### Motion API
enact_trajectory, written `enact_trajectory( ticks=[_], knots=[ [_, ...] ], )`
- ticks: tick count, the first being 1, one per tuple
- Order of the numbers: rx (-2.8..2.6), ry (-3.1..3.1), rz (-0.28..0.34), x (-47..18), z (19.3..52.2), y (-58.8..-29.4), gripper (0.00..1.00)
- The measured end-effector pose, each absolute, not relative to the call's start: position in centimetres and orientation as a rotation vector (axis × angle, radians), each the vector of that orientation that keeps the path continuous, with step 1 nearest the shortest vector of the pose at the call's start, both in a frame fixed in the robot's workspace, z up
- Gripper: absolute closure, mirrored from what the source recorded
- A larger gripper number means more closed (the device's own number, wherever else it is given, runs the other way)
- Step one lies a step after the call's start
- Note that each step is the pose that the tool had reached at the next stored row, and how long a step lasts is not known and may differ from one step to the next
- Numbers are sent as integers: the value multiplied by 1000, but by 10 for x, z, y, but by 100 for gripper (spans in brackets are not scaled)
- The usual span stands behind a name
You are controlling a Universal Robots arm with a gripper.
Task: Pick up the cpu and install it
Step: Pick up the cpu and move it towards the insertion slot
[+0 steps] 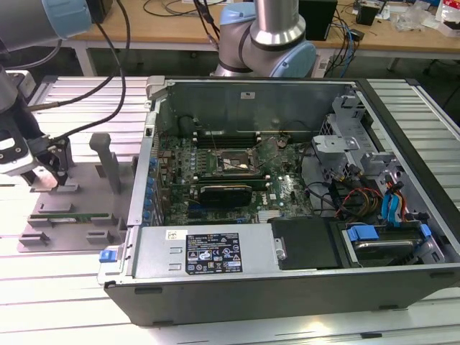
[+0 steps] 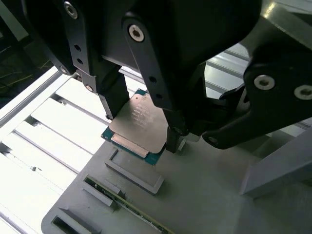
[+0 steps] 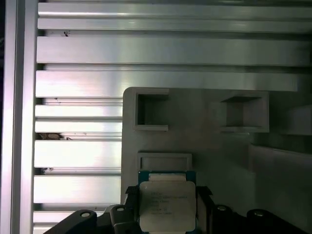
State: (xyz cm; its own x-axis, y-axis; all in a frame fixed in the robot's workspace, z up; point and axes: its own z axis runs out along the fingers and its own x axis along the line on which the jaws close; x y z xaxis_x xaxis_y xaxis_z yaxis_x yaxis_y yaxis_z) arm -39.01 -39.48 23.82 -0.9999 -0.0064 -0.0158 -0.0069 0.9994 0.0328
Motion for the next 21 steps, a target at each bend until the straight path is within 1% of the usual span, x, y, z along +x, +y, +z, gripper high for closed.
enact_trajectory(
  ticks=[21],
  knots=[
    [-10,3125,51,-390,300,-394,45]
  ],
)
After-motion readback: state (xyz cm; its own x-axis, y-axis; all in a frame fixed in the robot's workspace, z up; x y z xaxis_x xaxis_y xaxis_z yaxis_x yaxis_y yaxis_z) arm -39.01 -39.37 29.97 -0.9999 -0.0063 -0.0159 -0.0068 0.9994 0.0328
